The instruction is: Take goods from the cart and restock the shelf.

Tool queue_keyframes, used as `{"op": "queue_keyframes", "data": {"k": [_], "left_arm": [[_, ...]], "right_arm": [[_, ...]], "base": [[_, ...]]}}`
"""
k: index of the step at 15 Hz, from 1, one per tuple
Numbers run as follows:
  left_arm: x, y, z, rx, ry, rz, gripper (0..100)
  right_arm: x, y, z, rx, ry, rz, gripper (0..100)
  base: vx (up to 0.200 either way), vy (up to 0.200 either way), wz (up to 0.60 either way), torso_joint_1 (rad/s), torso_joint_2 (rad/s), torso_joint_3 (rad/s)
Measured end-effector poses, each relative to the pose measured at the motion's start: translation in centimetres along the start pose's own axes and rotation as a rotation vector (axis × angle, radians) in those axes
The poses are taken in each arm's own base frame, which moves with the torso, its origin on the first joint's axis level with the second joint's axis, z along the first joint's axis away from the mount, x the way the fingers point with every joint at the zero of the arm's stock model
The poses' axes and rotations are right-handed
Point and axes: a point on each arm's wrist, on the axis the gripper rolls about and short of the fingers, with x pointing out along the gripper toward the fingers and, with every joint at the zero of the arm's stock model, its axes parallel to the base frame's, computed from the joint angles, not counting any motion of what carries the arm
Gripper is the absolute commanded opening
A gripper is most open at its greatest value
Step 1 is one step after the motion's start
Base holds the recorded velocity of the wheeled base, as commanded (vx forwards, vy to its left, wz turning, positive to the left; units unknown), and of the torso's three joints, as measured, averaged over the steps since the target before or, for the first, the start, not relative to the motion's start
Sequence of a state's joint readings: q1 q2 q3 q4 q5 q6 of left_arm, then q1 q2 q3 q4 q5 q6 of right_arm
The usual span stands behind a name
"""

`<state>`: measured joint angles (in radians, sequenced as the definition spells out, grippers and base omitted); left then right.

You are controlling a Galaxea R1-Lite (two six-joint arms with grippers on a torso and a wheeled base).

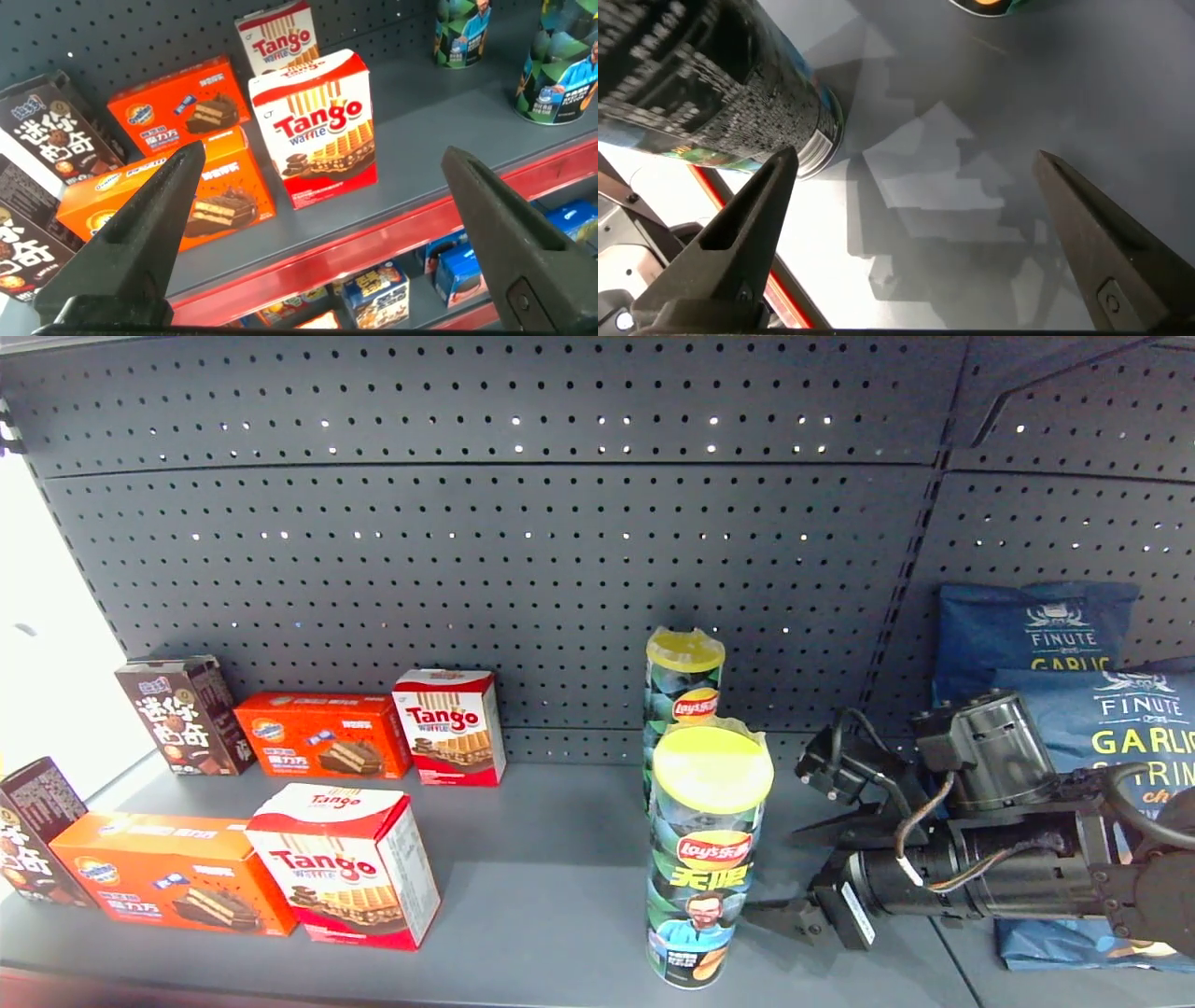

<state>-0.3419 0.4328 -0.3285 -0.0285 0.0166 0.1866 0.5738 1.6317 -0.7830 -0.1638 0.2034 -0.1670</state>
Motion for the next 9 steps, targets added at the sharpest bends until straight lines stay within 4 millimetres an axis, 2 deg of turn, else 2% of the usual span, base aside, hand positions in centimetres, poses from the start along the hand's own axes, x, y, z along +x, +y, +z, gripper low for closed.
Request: {"op": "queue_keyframes", "data": {"k": [6, 9], "left_arm": [[0.0, 0.0, -0.2, 0.0, 0.006, -0.002, 100], [0.0, 0.0, -0.1, 0.001, 0.005, 0.0, 100]], "right_arm": [[-0.3, 0.0, 0.0, 0.005, -0.007, -0.005, 100], [-3.1, 0.2, 1.0, 0.011, -0.098, -0.042, 100]], "base": [[0.0, 0.0, 0.0, 0.0, 0.0, 0.0], [0.0, 0.0, 0.0, 0.0, 0.0, 0.0]]}}
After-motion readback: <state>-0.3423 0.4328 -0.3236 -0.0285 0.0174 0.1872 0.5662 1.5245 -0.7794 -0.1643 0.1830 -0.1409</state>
